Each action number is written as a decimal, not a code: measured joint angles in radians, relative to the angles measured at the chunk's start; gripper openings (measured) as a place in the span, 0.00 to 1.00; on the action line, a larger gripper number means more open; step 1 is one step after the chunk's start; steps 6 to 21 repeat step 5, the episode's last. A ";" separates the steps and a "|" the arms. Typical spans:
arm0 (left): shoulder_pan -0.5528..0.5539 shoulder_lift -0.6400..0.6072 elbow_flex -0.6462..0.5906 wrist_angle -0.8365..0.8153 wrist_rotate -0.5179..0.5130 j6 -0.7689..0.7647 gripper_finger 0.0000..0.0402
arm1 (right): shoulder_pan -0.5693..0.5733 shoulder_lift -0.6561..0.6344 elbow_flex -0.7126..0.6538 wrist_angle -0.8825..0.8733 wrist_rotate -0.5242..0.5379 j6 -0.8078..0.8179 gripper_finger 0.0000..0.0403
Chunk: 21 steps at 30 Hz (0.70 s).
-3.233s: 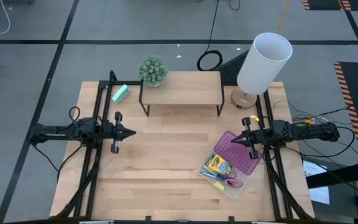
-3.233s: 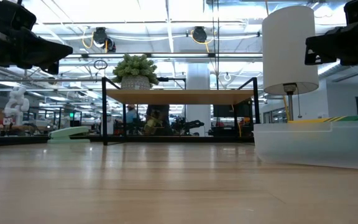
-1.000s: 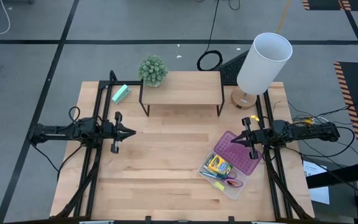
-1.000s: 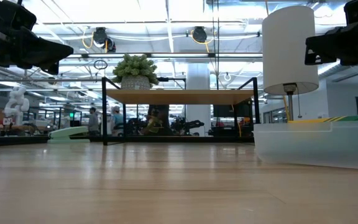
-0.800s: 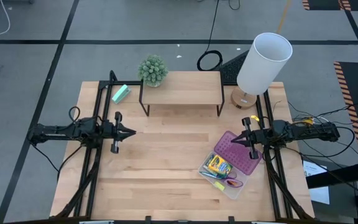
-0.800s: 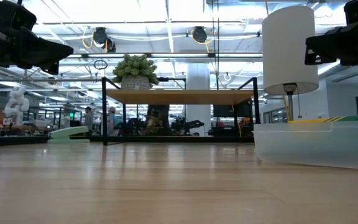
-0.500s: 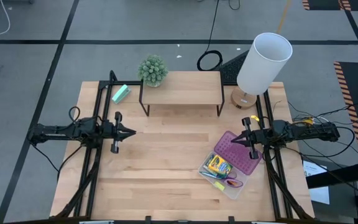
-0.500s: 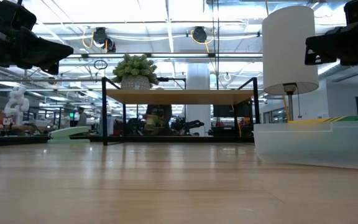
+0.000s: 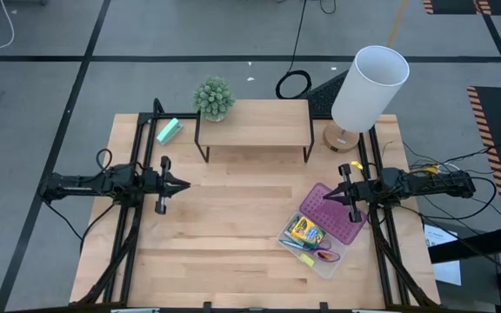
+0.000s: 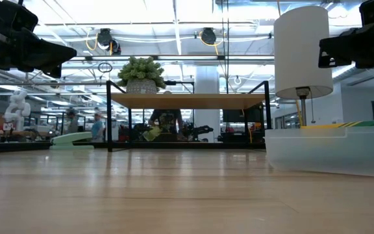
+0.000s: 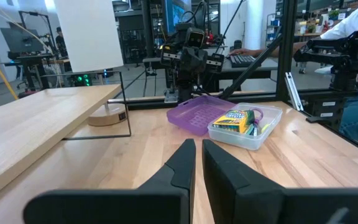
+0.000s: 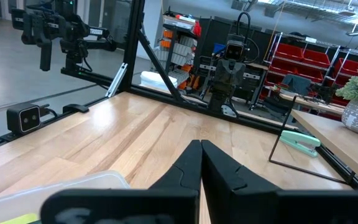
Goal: Pack school essentials
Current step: Return to Home Position
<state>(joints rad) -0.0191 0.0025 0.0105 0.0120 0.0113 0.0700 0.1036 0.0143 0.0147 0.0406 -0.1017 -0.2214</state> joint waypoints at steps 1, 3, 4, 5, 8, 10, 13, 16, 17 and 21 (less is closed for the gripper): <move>0.000 0.000 0.000 0.000 0.000 0.000 0.08 | 0.000 0.000 0.000 0.000 0.000 0.000 0.00; 0.000 0.000 0.000 0.000 0.000 0.000 0.08 | 0.000 0.000 0.000 0.000 0.000 0.000 0.00; 0.000 0.000 0.000 0.000 0.000 0.000 0.08 | 0.000 0.000 0.000 0.000 0.000 0.000 0.00; 0.000 0.000 0.000 0.000 0.000 0.000 0.08 | 0.000 0.000 0.000 0.000 0.000 0.000 0.00; 0.000 0.000 0.000 0.000 0.000 0.000 0.08 | 0.000 0.000 0.000 0.000 0.000 0.000 0.00; 0.000 0.000 0.000 0.000 0.000 0.000 0.08 | 0.000 0.000 0.000 0.000 0.000 0.000 0.00; 0.000 0.000 0.000 0.000 0.000 0.000 0.08 | 0.000 0.000 0.000 0.000 0.000 0.000 0.00; 0.000 0.000 0.000 0.000 0.000 0.000 0.08 | 0.000 0.000 0.000 0.000 0.000 0.000 0.00; 0.000 0.000 0.000 0.000 0.000 0.000 0.08 | 0.000 0.000 0.000 0.000 0.000 0.000 0.00; 0.000 0.000 0.000 0.000 0.000 0.000 0.08 | 0.000 0.000 0.000 0.000 0.000 0.000 0.00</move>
